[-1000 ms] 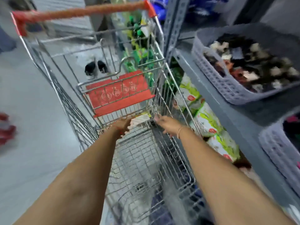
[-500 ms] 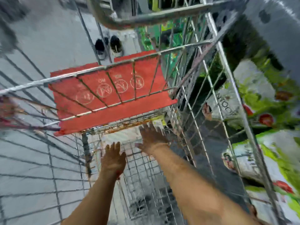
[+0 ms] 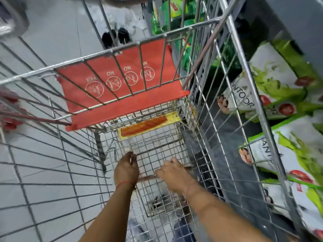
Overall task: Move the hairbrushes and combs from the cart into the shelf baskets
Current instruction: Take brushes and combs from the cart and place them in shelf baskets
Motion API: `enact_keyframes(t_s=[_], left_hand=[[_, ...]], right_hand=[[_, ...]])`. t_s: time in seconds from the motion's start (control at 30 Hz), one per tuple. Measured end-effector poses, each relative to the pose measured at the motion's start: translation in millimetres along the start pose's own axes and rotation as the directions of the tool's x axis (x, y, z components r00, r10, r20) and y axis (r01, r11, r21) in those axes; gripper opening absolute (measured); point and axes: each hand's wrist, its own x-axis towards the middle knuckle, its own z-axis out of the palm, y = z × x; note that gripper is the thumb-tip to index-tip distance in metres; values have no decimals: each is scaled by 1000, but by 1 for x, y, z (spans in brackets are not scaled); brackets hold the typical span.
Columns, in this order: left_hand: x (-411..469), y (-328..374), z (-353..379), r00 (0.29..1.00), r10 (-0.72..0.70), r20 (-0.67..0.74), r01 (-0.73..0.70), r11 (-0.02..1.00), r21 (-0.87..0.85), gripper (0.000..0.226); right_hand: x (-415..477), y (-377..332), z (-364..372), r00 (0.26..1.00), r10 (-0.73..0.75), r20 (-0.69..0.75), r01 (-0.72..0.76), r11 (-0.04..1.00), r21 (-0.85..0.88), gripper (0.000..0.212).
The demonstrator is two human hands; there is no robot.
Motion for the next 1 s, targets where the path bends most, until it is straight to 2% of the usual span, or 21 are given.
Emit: enact_keyframes(t_s=[0.03,0.1,0.17,0.23,0.3,0.4,0.47,0.53,0.63,0.7,0.77,0.83,0.87,0.93,1.0], left_hand=[[-1,3,-1,998,-50,-31,48,997,-56,42],[0,6,0,995,-89,54,96,985,-146,49],[-3,7,3,983,-90,158,115,981,-158,51],[-8,2,10,983,-51,177,61,997,-50,47],[-14,-4,20,978,21,205,-44,993,108,41],[-25,-11,36,952,34,303,-112,963,245,34],[-31,-16,40,963,-41,265,-36,959,280,37],[-34,-19,39,975,-151,161,117,972,201,41],[-36,-20,38,962,-271,33,270,962,30,40],[-36,-22,36,939,-345,-1,344,935,-85,36],[-37,-26,35,913,-407,-11,401,904,-149,36],[-38,-31,34,889,-458,-4,450,875,-176,40],[-39,-33,33,881,-473,-3,464,866,-189,45],[-38,-37,32,872,-490,-4,478,852,-214,52],[-38,-38,30,870,-494,8,484,848,-217,51]], right_hand=[[5,2,-8,998,-52,28,52,999,15,37],[19,5,-18,992,-87,87,83,996,44,39],[35,13,-25,993,16,116,-23,998,56,52],[52,28,-35,967,199,161,-209,977,48,67],[69,42,-45,923,331,196,-343,939,31,68],[90,51,-53,912,363,191,-381,923,63,66],[96,55,-51,927,339,160,-349,936,38,67],[94,61,-44,940,324,110,-326,945,-3,71],[92,67,-34,936,347,58,-351,934,73,73],[94,71,-34,924,369,101,-376,925,56,73],[95,69,-36,910,388,147,-387,921,-37,73],[94,58,-33,897,431,98,-427,902,-60,72],[90,48,-31,890,454,48,-453,891,-32,69],[77,25,-23,881,473,-24,-471,880,56,47],[60,9,-7,889,436,-141,-436,899,33,26]])
